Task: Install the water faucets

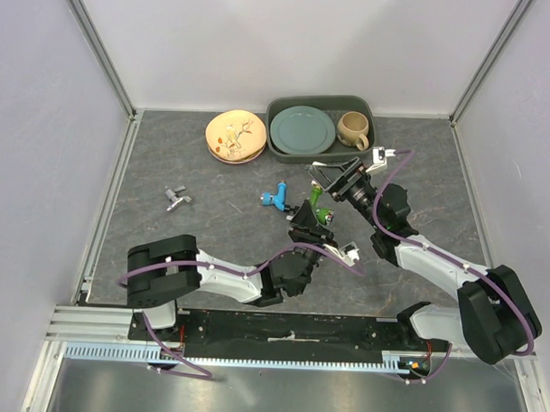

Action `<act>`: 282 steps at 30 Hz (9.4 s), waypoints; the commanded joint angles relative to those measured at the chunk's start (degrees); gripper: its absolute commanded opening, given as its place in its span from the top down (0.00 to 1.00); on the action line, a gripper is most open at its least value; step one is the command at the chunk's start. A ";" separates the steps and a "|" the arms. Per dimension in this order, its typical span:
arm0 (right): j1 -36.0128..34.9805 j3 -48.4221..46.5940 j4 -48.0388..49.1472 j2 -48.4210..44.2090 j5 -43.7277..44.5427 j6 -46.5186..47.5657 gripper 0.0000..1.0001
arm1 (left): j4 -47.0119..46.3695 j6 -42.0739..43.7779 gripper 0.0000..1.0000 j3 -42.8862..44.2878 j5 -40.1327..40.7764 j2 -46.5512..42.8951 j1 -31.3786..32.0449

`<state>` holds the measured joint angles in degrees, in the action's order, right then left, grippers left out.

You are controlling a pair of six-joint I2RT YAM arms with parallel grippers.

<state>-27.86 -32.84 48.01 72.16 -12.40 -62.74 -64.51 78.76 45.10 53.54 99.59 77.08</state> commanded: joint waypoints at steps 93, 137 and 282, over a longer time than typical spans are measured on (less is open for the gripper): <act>2.90 2.87 52.63 6.41 -44.02 15.89 0.08 | 2.46 -134.13 0.98 -20.49 -92.12 -43.69 -53.61; -0.18 -9.79 52.54 15.91 -47.19 -11.27 0.63 | 33.13 -88.78 0.98 -18.64 -80.71 -56.52 -41.83; 0.08 -9.43 20.98 10.28 -41.82 11.85 1.00 | 51.24 -98.19 0.30 -0.89 -83.42 -51.25 -43.33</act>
<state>-27.64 -41.56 69.30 83.31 -56.27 -54.78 -13.41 -18.44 41.52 -25.98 47.68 33.71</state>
